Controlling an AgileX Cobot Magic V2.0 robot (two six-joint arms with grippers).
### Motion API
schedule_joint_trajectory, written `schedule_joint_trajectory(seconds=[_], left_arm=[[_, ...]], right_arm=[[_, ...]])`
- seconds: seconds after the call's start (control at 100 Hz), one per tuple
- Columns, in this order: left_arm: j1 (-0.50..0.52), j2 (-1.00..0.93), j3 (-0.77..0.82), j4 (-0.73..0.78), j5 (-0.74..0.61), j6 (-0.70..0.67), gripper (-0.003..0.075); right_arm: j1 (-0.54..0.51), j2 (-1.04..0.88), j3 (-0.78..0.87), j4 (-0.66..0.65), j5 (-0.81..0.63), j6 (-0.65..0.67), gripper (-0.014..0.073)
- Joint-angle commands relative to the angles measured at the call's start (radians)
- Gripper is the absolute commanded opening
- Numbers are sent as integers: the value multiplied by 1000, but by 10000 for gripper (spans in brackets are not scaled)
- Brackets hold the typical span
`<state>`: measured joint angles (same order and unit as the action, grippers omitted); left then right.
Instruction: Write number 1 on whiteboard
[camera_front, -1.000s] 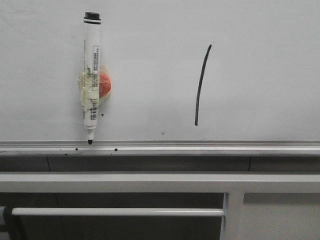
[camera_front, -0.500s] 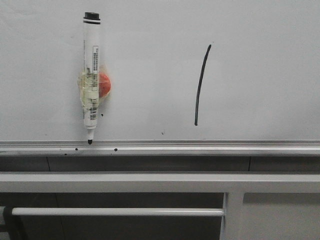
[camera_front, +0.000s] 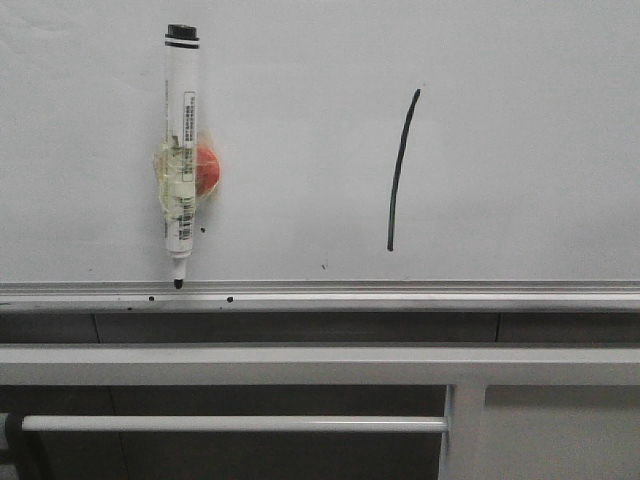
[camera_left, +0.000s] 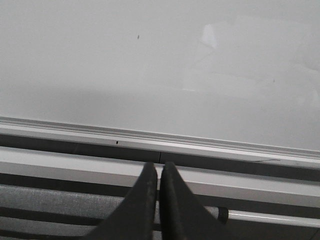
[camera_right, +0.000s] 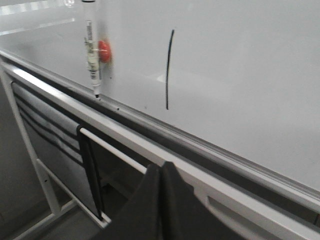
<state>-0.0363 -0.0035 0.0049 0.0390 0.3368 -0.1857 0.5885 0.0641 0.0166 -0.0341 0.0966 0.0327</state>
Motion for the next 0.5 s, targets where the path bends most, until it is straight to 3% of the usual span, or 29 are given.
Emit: schedule_joint_trajectory(seconds=[0.0,0.24,0.49], left_arm=[[-10,-24,7,-2,-54,-4,-20],[-10,-24,7,-2,-54,-4,-20],[-10,-24,7,-2,-54,-4,-20]], right_arm=[[-80,11,23,24,-79,-2,-64],[-366,-60,23,24,-69,-2,-64],[-576,-90,23,19,53,-2,-64]])
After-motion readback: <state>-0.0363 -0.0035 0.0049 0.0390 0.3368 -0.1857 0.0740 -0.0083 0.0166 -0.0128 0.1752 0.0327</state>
